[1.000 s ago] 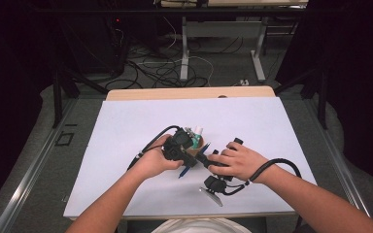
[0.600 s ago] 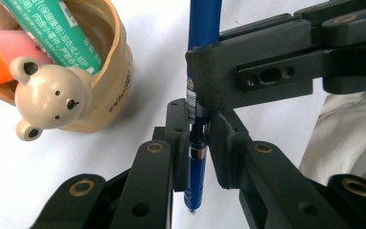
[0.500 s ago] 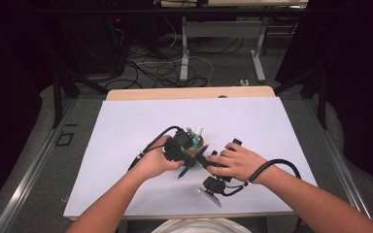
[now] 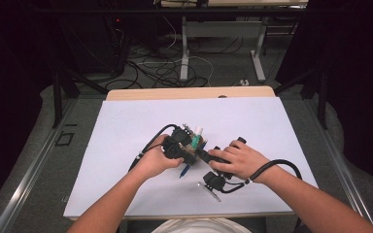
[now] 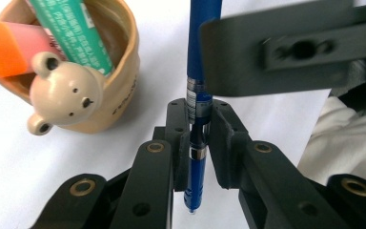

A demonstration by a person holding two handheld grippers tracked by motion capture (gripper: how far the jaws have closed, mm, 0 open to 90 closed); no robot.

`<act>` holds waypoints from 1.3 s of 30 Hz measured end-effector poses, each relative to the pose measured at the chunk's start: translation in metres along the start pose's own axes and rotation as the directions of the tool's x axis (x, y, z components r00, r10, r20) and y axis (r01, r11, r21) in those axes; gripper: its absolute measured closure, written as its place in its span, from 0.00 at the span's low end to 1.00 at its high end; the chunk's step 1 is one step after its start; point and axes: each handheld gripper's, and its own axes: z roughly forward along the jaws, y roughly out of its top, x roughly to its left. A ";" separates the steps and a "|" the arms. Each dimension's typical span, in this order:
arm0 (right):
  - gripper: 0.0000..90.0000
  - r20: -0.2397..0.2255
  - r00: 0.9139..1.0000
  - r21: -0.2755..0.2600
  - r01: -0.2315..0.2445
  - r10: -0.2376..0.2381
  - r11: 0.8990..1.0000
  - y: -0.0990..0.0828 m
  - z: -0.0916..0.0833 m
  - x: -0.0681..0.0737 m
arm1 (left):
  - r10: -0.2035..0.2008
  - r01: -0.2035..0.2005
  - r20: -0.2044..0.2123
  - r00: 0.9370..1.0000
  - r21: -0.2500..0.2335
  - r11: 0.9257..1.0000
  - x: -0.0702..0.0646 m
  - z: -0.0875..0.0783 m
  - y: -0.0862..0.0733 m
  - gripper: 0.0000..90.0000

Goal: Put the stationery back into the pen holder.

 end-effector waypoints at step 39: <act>0.30 -0.002 0.695 0.061 -0.717 0.719 0.694 -0.044 -0.007 0.022 | -0.116 0.098 -0.023 0.993 -0.397 0.913 0.023 -0.022 0.011 0.88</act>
